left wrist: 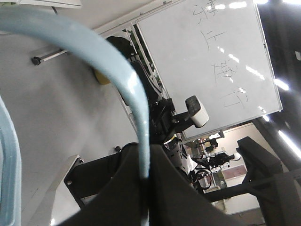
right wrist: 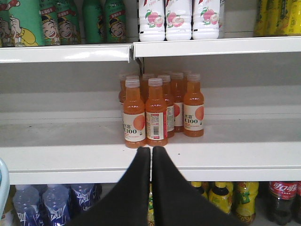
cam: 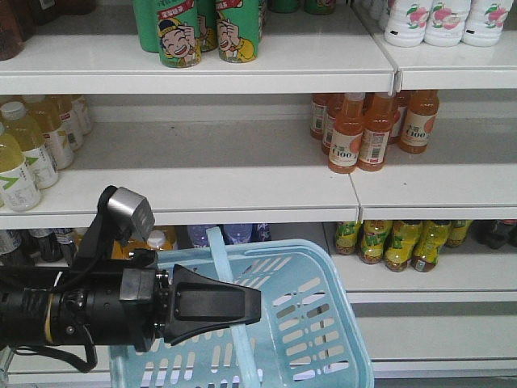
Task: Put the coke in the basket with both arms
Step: 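Turn the base away from the shelf holding the basket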
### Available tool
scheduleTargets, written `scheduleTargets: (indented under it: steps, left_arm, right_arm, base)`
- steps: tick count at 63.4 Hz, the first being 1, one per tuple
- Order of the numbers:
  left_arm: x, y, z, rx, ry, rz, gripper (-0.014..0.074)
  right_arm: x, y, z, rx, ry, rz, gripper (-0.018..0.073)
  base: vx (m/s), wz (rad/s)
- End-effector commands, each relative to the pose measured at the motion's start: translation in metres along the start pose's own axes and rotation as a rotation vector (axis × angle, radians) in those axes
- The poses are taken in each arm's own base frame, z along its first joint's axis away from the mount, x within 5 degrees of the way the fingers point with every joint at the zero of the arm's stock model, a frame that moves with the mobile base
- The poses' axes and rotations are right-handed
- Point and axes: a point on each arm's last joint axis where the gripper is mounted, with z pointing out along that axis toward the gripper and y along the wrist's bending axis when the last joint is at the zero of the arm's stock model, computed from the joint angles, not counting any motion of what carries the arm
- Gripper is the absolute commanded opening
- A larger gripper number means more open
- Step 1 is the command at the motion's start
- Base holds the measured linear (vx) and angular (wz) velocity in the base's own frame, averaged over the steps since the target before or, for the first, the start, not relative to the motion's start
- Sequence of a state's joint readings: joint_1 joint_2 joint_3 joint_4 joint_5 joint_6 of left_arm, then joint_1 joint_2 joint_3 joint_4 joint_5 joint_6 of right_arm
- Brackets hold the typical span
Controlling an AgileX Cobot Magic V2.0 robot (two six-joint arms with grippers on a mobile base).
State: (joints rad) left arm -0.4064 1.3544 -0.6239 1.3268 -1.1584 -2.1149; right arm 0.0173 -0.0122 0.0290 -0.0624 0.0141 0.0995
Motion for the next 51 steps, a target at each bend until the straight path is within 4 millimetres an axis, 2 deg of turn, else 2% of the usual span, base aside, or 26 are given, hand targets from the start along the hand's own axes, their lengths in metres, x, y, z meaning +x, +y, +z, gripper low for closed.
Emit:
scheduleTargets:
  steps: [1, 29, 51]
  left_arm:
    - [0.0032, -0.0338, -0.0031, 0.25, 0.052, 0.027, -0.0007]
    - [0.0032, -0.0338, -0.0031, 0.25, 0.052, 0.027, -0.0007]
    - [0.0032, -0.0338, -0.0031, 0.25, 0.052, 0.027, -0.0007]
  right_arm:
    - [-0.0031, 0.0005, -0.001, -0.005, -0.078, -0.012, -0.0005]
    - [-0.003, 0.0005, -0.001, -0.005, -0.077, -0.012, -0.0005]
    - [-0.003, 0.0005, -0.001, -0.005, -0.077, -0.012, -0.0005]
  base:
    - [0.0, 0.0]
    - [0.0, -0.03]
    - [-0.03, -0.22]
